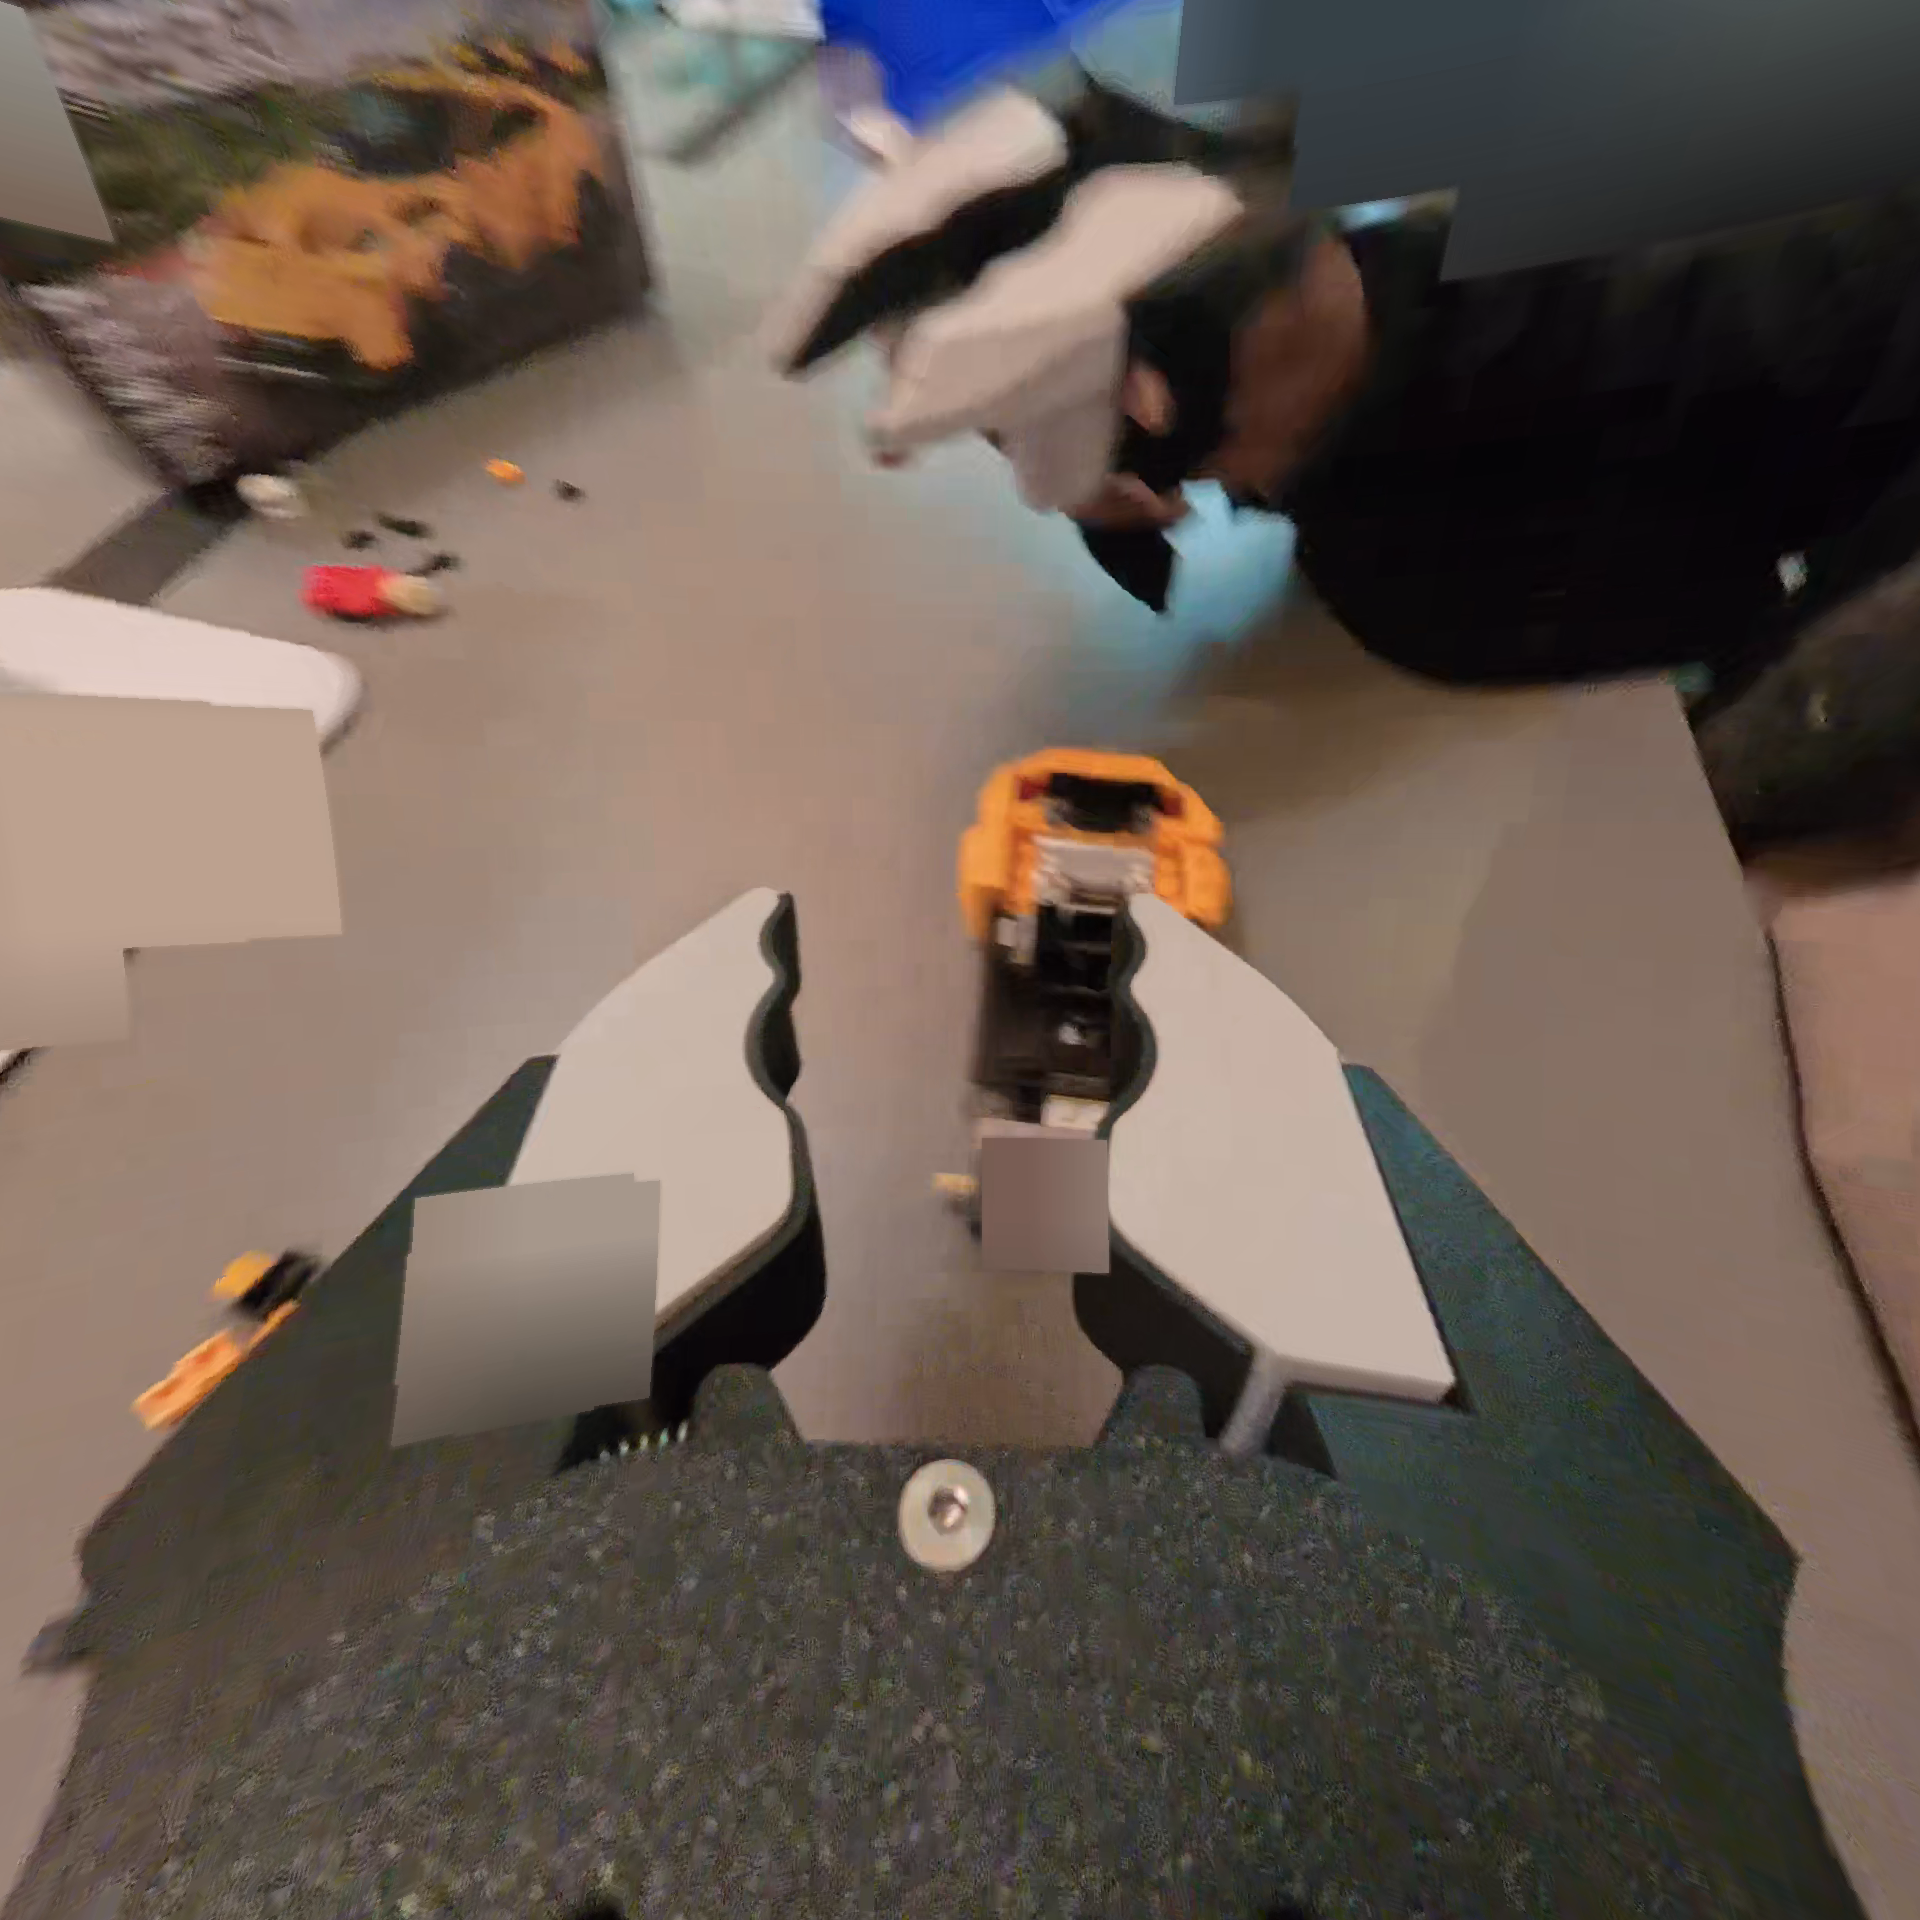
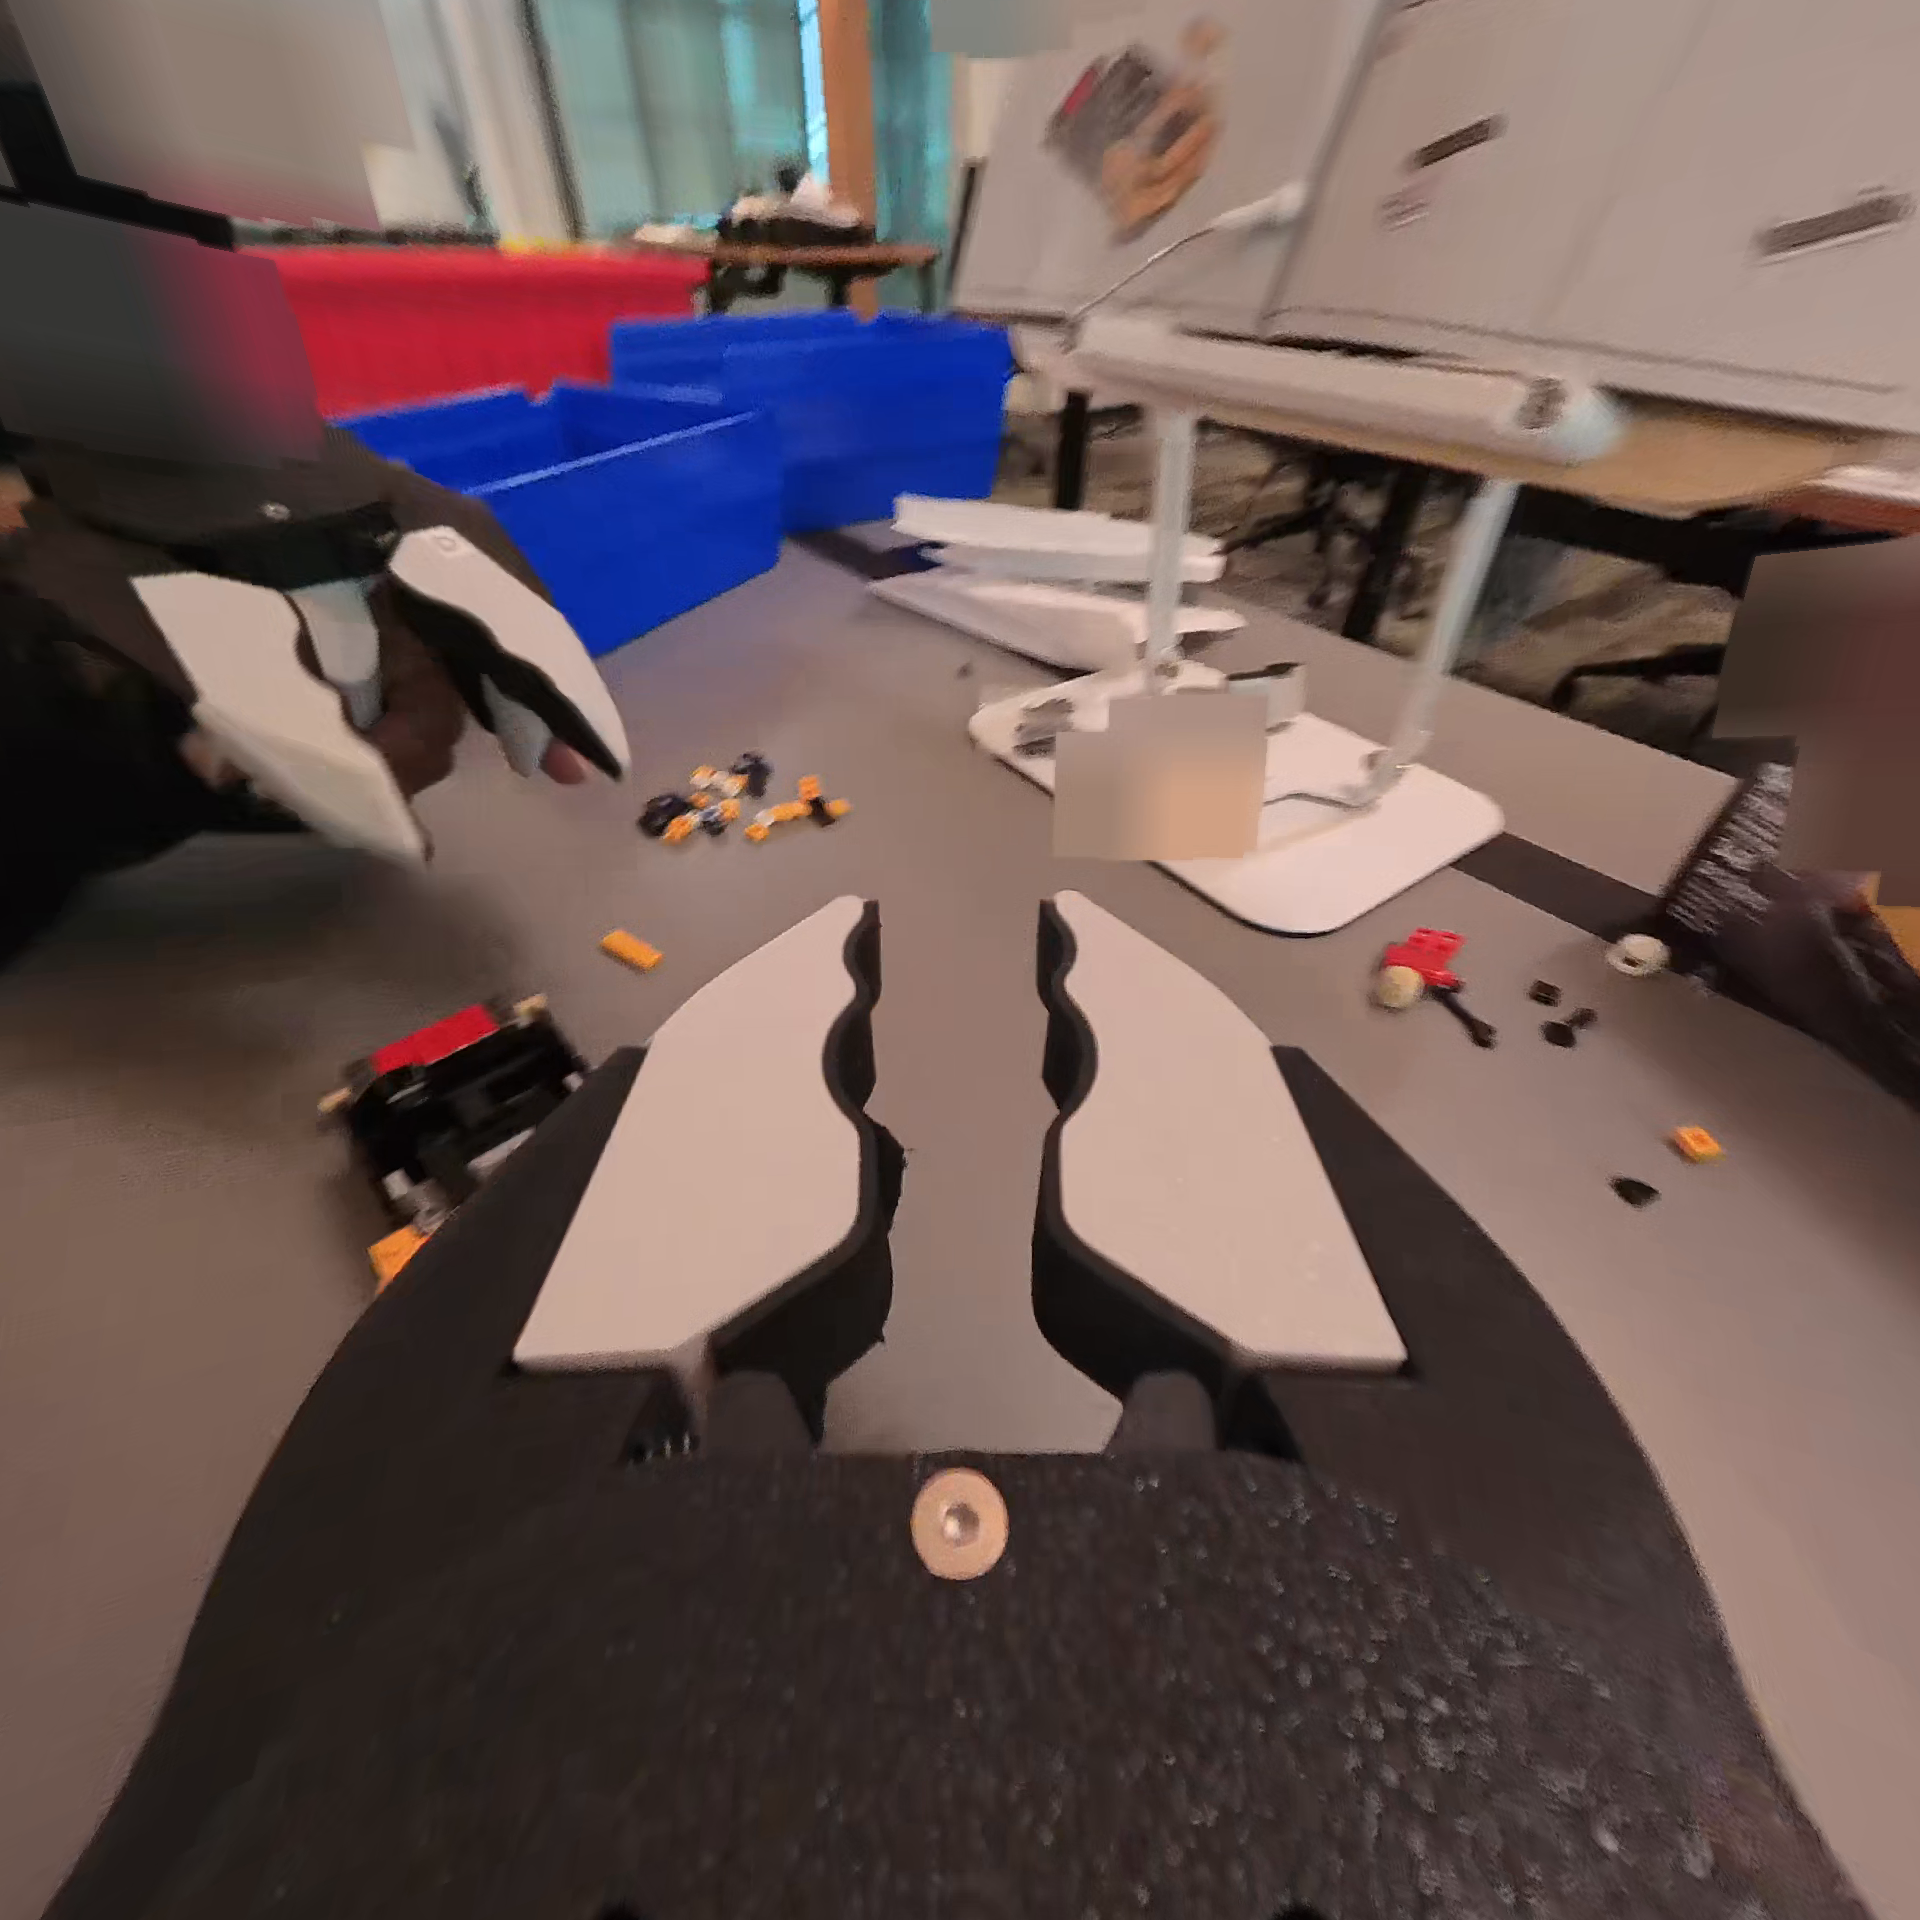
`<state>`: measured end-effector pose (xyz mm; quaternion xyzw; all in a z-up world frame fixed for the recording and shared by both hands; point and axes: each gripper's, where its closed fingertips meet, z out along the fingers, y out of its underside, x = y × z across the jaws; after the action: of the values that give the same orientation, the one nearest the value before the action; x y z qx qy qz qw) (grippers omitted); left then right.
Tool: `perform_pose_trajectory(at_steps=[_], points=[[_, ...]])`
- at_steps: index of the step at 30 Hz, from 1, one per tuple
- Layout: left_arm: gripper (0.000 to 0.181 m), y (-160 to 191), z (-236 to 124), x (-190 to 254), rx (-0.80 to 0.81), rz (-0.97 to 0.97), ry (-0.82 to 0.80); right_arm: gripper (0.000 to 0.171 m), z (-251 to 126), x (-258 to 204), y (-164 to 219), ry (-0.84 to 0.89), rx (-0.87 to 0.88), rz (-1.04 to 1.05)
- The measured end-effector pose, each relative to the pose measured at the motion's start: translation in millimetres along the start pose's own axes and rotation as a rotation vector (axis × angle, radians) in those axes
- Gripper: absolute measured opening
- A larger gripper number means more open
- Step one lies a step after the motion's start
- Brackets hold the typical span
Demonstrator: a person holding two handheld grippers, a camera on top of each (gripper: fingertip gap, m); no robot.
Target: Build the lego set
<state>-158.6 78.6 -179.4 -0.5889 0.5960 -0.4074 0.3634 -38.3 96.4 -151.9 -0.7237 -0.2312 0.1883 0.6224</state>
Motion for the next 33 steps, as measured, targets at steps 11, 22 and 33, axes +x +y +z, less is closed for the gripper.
perform_pose_trajectory(at_steps=[11, 22, 33], points=[[0.006, 61, -64, -111, -0.085, -0.107, -0.359, 0.021, -6, 19, 8, 0.153, -0.004, -0.064], [0.027, 81, -7, -33, -0.295, 0.013, -0.038, 0.015, -1, 12, 19, 0.121, -0.063, -0.085], [0.008, 88, 3, -41, -0.399, 0.076, -0.155, 0.014, 2, 9, 26, 0.111, -0.097, -0.079]])
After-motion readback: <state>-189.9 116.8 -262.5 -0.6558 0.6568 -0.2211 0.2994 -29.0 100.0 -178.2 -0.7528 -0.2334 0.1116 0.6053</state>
